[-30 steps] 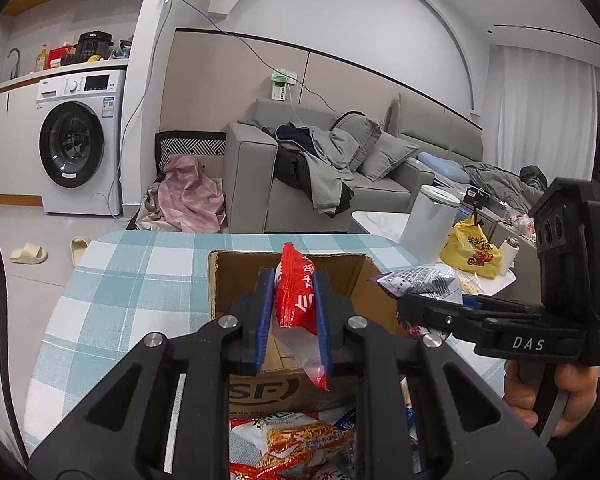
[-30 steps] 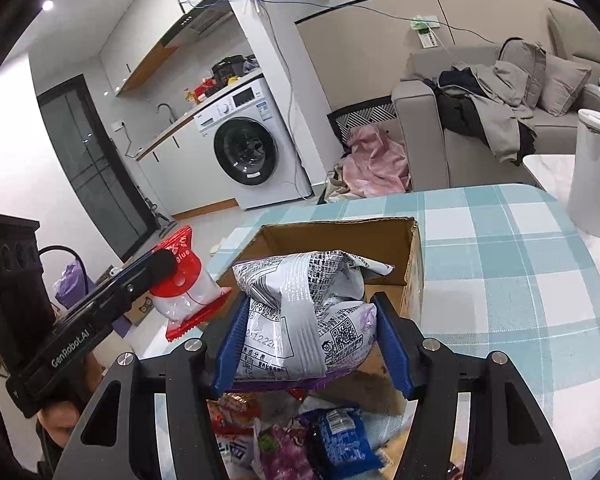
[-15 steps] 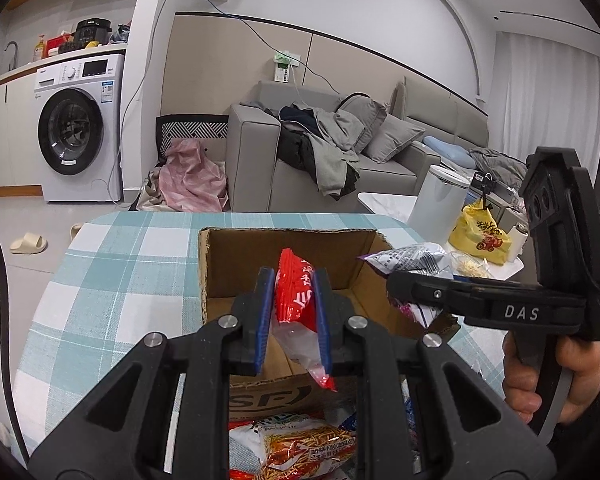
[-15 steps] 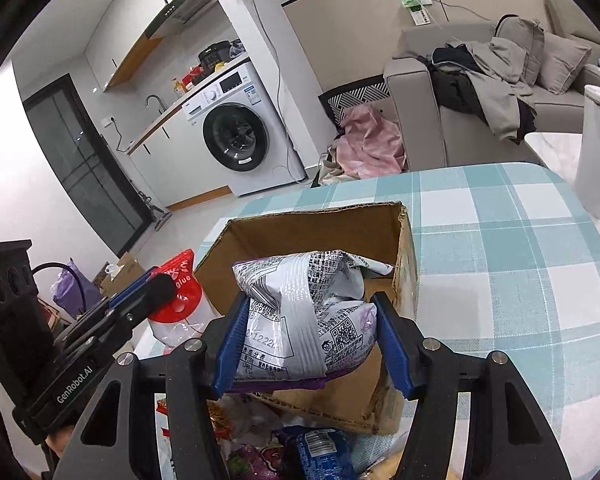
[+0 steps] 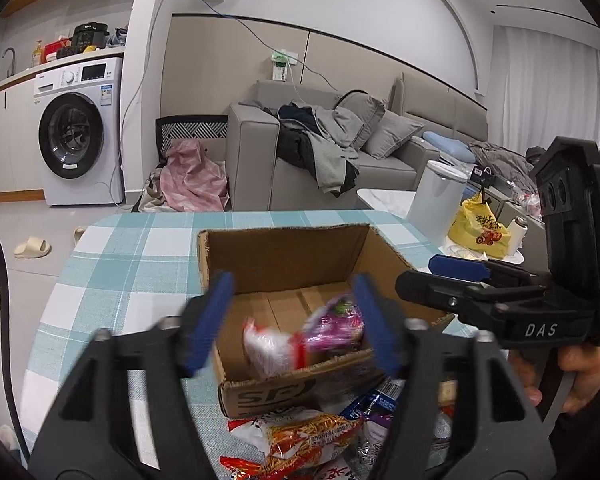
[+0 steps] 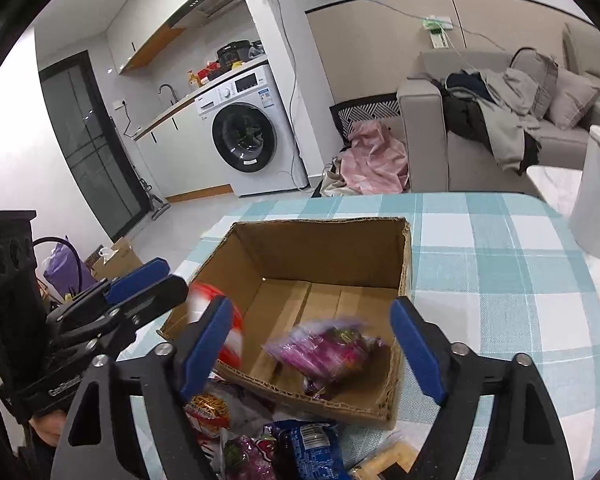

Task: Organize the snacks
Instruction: 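Open both tools to drop the bags into the box, then withdraw both tools from the box back toward the snack pile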

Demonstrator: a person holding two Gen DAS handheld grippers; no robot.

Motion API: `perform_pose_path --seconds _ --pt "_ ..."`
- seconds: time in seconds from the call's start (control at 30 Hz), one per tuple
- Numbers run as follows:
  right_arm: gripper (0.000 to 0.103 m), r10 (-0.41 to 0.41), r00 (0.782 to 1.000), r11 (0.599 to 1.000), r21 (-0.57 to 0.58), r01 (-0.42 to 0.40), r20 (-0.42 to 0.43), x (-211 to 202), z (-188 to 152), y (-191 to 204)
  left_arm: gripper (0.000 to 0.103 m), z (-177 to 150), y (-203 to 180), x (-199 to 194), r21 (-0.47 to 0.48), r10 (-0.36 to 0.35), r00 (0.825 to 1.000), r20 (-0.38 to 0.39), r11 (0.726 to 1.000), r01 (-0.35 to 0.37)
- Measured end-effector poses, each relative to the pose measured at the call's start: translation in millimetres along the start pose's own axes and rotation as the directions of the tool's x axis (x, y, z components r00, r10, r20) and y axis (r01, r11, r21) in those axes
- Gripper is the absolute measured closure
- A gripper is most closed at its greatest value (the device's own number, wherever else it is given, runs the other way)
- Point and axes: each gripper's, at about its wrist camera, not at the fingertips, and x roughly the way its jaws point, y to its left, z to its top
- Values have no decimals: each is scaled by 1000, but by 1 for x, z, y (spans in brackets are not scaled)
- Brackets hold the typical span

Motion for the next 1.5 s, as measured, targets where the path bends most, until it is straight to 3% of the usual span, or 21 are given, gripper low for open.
perform_pose_path --seconds 0.03,0.17,0.23,0.47,0.9,1.5 --pt "15 -11 1000 1000 -11 11 5 -2 -1 2 19 0 0 -4 2 9 1000 11 1000 -9" --pt "1 -13 1000 1000 -23 12 -2 -11 -5 7 13 -1 3 -21 13 16 1000 15 1000 -16" --pt "0 -12 1000 999 -37 12 -3 -17 -10 8 1 -4 6 -29 9 31 999 21 999 -31" --pt "0 -28 1000 996 -85 28 -7 -38 -32 15 1 -18 20 -57 -32 38 999 0 999 -38" --pt "0 -51 998 996 -78 49 -26 -65 -71 15 1 -54 12 -95 -1 70 997 -39 998 -70" --pt "0 -139 987 989 -69 133 -80 -77 -115 0 1 -96 -1 -97 36 100 988 -118 995 -96"
